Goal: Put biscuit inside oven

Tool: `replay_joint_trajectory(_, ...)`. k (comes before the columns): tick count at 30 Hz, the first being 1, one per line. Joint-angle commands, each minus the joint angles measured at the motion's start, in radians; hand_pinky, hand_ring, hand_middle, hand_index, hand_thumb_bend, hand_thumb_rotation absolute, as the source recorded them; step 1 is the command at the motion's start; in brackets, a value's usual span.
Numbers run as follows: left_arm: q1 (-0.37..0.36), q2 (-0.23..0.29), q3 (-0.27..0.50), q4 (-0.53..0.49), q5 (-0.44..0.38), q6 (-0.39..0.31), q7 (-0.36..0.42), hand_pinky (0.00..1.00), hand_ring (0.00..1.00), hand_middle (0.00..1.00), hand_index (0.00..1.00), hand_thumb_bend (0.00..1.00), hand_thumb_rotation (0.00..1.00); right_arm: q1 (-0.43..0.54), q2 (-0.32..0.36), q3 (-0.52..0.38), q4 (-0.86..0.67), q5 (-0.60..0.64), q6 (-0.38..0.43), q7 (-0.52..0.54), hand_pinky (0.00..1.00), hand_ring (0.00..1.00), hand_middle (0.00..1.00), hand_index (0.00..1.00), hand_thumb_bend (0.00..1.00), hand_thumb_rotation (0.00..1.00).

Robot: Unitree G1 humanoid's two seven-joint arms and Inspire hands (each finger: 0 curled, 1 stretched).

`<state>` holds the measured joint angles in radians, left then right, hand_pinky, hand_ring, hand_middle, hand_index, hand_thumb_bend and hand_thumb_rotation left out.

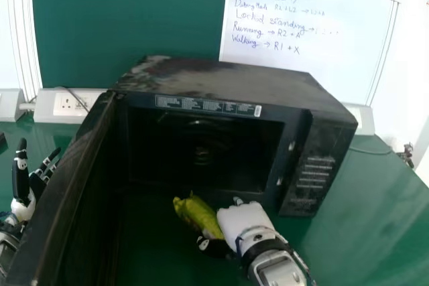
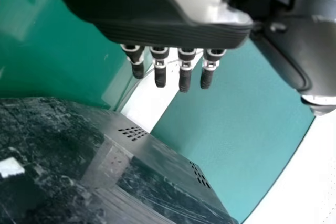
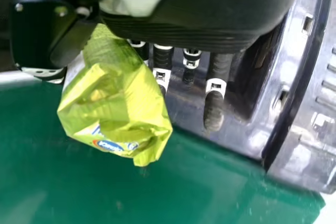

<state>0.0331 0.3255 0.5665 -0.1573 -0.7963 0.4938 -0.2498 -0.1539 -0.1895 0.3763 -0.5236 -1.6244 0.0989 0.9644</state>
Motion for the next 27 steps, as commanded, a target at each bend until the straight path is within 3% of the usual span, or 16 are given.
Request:
replay_joint_trajectory(1, -0.007, -0.002, -0.003, 0.0, -0.002, 0.001, 0.004, 0.67, 0.72, 0.75, 0.73, 0.74, 0.0, -0.039, 0.017, -0.02, 0.014, 0.0, 0.02, -0.003, 0.19, 0.22, 0.47, 0.49, 0.53, 0.0)
replay_joint_trajectory(8, -0.004, -0.003, -0.009, -0.004, 0.006, -0.006, 0.004, 0.66, 0.72, 0.75, 0.73, 0.72, 0.0, -0.123, 0.045, -0.034, 0.063, -0.013, 0.055, 0.01, 0.12, 0.17, 0.47, 0.49, 0.53, 0.0)
replay_joint_trajectory(9, -0.003, -0.003, -0.01, -0.004, 0.006, -0.007, 0.001, 0.67, 0.73, 0.75, 0.73, 0.72, 0.0, -0.136, 0.051, -0.034, 0.074, -0.017, 0.062, 0.014, 0.11, 0.17, 0.47, 0.59, 0.55, 0.0)
replay_joint_trajectory(11, -0.002, -0.003, -0.011, -0.005, 0.009, -0.01, 0.001, 0.67, 0.73, 0.75, 0.73, 0.71, 0.0, -0.16, 0.059, -0.033, 0.091, -0.021, 0.073, 0.022, 0.11, 0.17, 0.47, 0.67, 0.57, 0.0)
replay_joint_trajectory(27, -0.003, -0.015, -0.014, -0.013, 0.007, -0.008, 0.012, 0.66, 0.72, 0.74, 0.73, 0.72, 0.0, -0.289, 0.098, -0.026, 0.213, -0.021, 0.146, 0.002, 0.07, 0.13, 0.47, 0.71, 0.57, 0.0)
